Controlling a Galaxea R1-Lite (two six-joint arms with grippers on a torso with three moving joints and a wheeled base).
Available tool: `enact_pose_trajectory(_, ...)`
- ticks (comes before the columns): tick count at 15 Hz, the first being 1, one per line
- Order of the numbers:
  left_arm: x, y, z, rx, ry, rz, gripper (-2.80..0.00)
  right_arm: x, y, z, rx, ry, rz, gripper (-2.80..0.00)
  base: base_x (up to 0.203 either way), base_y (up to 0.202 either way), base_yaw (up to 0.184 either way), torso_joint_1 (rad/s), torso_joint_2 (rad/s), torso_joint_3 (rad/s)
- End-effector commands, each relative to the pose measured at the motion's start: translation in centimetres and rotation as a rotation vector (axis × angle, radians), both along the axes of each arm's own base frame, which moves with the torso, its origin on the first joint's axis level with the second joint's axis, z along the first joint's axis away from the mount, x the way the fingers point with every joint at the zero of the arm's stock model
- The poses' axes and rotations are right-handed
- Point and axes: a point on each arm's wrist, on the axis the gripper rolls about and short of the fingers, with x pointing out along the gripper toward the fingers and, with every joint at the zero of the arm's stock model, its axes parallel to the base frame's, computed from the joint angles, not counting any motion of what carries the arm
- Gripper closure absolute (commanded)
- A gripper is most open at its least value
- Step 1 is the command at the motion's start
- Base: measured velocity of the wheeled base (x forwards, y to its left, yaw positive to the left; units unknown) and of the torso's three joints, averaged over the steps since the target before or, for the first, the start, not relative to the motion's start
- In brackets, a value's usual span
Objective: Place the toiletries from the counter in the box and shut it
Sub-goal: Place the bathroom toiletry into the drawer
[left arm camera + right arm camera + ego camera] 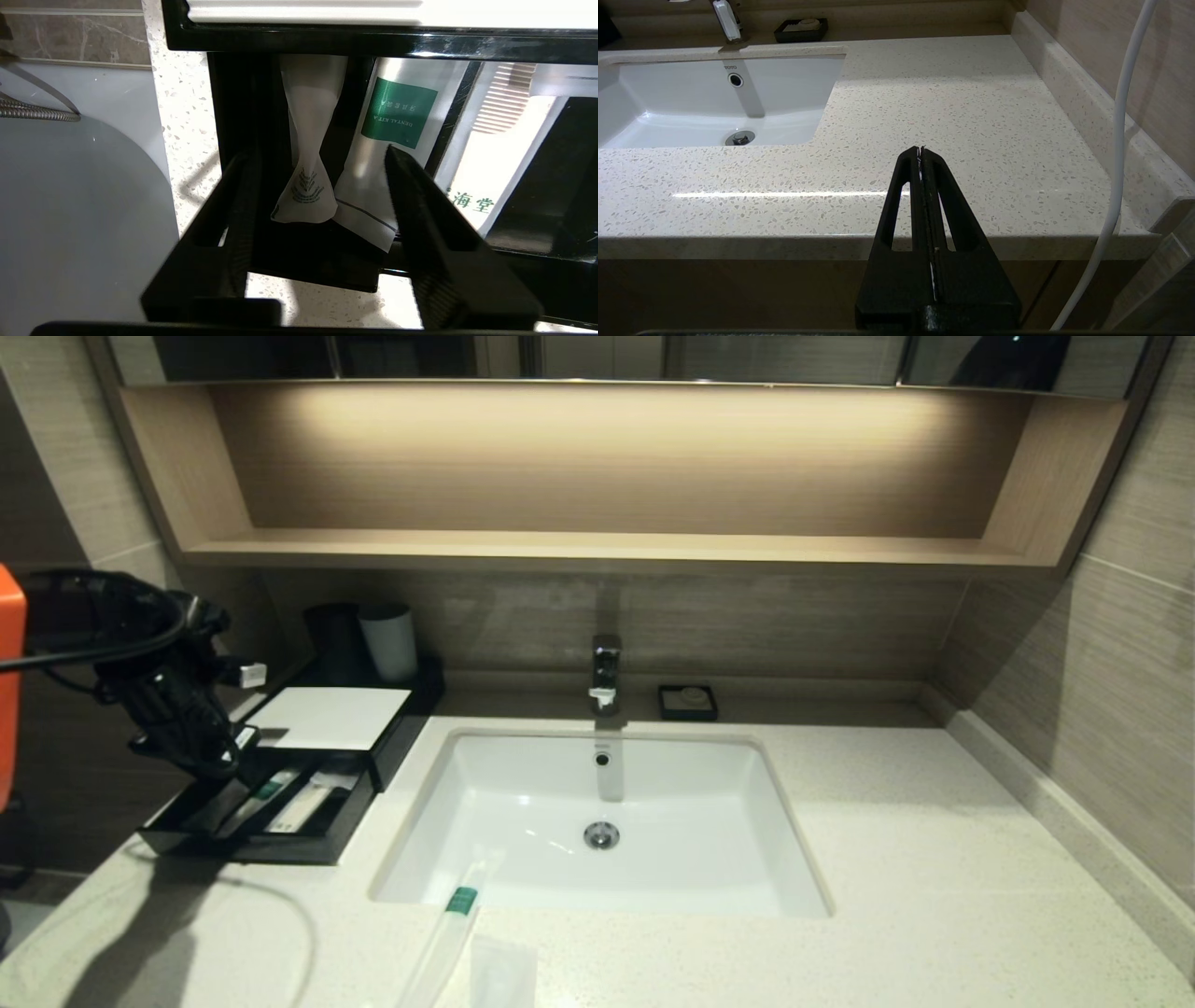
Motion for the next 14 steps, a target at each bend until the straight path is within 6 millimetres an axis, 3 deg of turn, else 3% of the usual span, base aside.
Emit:
enact_pose_trajectory(1, -0.5, -0.1, 1.2, 0.005, -0.024, 0.001, -2.80, 0.0, 0.0, 0.0, 0.001, 0.000, 0.000, 0.00, 0.000, 0.000, 0.000, 0.000, 0.00, 0.000)
enact_pose_trajectory(6, -2.9, -1.4, 6.3, 0.005, -0.148, 0.018, -2.80, 0.0, 0.0, 0.0, 0.001, 0.000, 0.000, 0.00, 0.000, 0.000, 0.000, 0.000, 0.00, 0.000)
enact_pose_trajectory(10, -4.5, -2.9, 8.7, -0.025, -0.211, 0.064, -2.80, 0.0, 0.0, 0.0, 0.001, 0.000, 0.000, 0.00, 0.000, 0.000, 0.000, 0.000, 0.00, 0.000)
enact_pose_trajectory(11, -5.1, -3.4, 9.3, -0.042, -0.217, 0.062, 0.00, 0.0, 0.0, 0.0, 0.001, 0.002, 0.000, 0.00, 0.000, 0.000, 0.000, 0.000, 0.00, 0.000)
enact_pose_trajectory(14, -7.8, -5.8, 11.4, -0.198, -0.210, 0.004, 0.00, 0.0, 0.0, 0.0, 0.001, 0.002, 0.000, 0.00, 0.000, 0.000, 0.000, 0.000, 0.00, 0.000)
